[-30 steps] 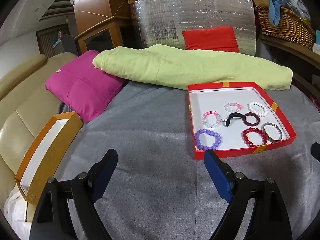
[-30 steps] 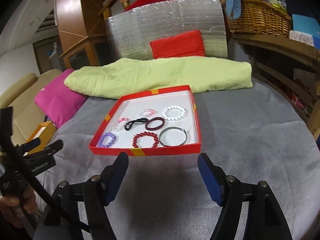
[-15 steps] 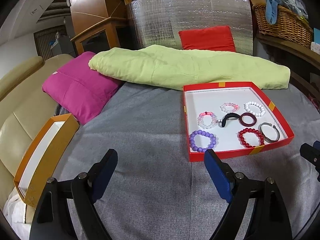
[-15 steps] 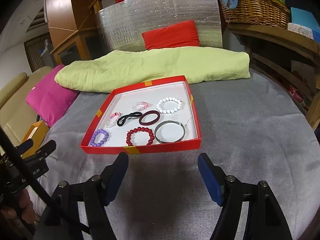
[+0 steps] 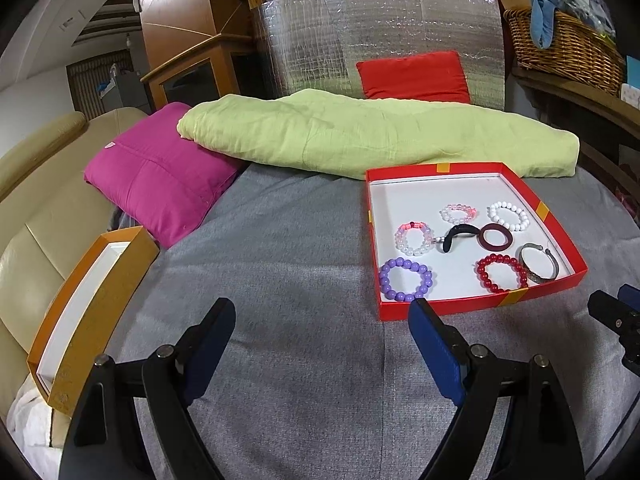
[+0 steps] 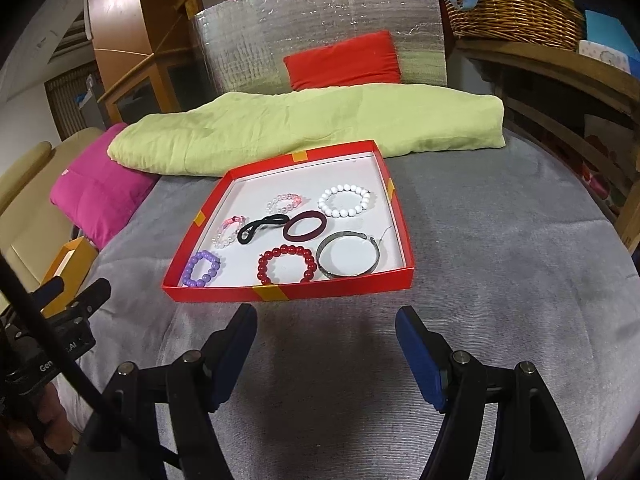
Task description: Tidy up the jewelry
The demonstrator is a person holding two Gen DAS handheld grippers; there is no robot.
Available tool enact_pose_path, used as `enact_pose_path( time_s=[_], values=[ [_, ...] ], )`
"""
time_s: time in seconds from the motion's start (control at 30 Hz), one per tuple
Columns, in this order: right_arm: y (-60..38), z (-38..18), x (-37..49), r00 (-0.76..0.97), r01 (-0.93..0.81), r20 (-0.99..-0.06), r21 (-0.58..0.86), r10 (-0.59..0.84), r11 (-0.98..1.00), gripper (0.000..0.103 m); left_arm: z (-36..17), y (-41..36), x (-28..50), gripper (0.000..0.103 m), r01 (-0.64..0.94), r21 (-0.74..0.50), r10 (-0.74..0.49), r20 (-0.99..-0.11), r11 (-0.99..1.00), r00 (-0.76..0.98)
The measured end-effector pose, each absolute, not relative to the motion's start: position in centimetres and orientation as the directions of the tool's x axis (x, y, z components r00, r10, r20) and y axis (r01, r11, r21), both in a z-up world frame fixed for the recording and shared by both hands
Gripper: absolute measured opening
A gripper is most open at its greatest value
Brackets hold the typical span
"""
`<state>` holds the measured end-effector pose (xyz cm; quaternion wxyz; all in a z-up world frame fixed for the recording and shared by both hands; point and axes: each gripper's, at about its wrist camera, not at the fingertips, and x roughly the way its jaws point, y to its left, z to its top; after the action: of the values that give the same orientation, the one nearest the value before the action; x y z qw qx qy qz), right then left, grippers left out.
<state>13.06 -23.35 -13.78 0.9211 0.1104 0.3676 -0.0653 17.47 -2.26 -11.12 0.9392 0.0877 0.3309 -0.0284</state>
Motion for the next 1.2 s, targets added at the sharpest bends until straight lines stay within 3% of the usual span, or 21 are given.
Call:
enact_pose_path(
  time_s=[1.2],
  values=[
    [-23.62, -13.77, 13.14, 0.720, 0.207, -0.693, 0.154, -0.044, 0.966, 0.075, -10.95, -2.09, 17.39, 0.088, 0.120, 0.147, -0.002, -0.624, 0.982, 0.781]
  ],
)
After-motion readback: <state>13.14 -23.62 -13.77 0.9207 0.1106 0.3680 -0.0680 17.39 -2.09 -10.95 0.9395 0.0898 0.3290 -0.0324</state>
